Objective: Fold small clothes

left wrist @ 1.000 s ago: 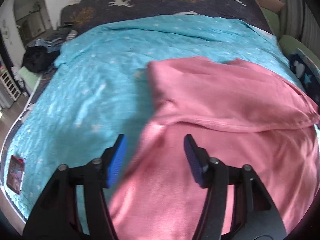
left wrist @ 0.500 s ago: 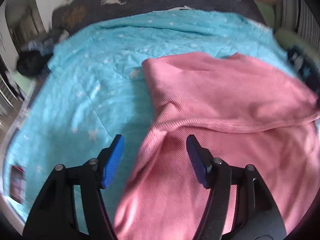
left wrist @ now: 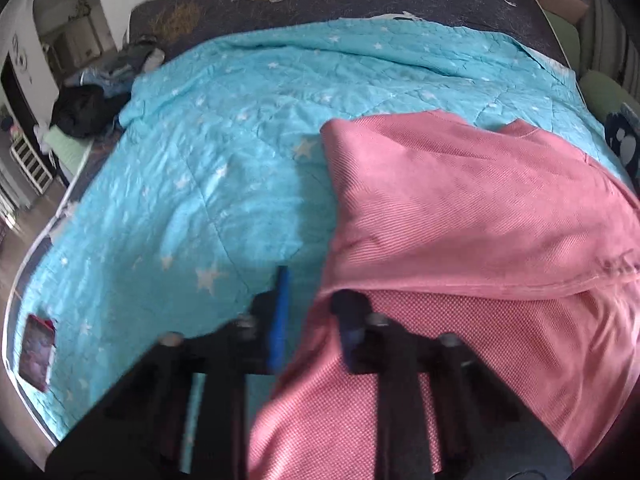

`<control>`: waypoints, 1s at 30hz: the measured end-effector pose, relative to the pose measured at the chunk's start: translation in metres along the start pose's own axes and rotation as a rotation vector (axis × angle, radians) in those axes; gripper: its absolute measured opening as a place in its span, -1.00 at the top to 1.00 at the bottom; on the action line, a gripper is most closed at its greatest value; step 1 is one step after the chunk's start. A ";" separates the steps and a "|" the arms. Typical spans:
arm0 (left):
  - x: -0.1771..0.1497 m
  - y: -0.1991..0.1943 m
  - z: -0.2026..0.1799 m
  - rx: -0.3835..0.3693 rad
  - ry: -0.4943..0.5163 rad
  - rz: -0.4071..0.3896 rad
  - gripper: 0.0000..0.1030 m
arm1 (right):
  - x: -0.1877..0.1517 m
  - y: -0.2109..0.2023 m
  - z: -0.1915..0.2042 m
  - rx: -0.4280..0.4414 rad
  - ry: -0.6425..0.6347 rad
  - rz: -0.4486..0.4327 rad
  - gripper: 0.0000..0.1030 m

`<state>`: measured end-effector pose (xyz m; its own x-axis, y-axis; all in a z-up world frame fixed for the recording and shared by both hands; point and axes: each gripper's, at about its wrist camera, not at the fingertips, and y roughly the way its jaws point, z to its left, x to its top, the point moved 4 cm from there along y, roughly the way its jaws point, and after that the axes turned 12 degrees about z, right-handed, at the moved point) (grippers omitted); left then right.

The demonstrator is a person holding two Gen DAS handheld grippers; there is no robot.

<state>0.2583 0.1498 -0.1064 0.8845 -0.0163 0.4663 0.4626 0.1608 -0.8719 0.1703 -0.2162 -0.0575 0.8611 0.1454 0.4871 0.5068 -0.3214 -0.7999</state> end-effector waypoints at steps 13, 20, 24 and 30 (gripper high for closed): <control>-0.012 0.008 0.016 -0.124 -0.092 0.003 0.45 | 0.142 0.051 0.177 0.480 -0.375 0.203 -0.25; -0.015 0.011 0.024 -0.196 -0.121 0.005 0.34 | 0.179 0.122 0.288 0.414 -0.466 0.343 -0.25; -0.013 0.013 0.025 -0.272 -0.123 0.007 0.78 | 0.180 0.142 0.298 0.503 -0.403 0.425 0.52; -0.015 0.014 0.030 -0.257 -0.160 0.012 0.72 | 0.208 0.135 0.304 0.542 -0.282 0.371 0.99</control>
<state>0.2495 0.1822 -0.1213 0.8785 0.1432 0.4557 0.4706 -0.0954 -0.8772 0.4302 0.0547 -0.1707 0.9211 0.3768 0.0984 0.0637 0.1034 -0.9926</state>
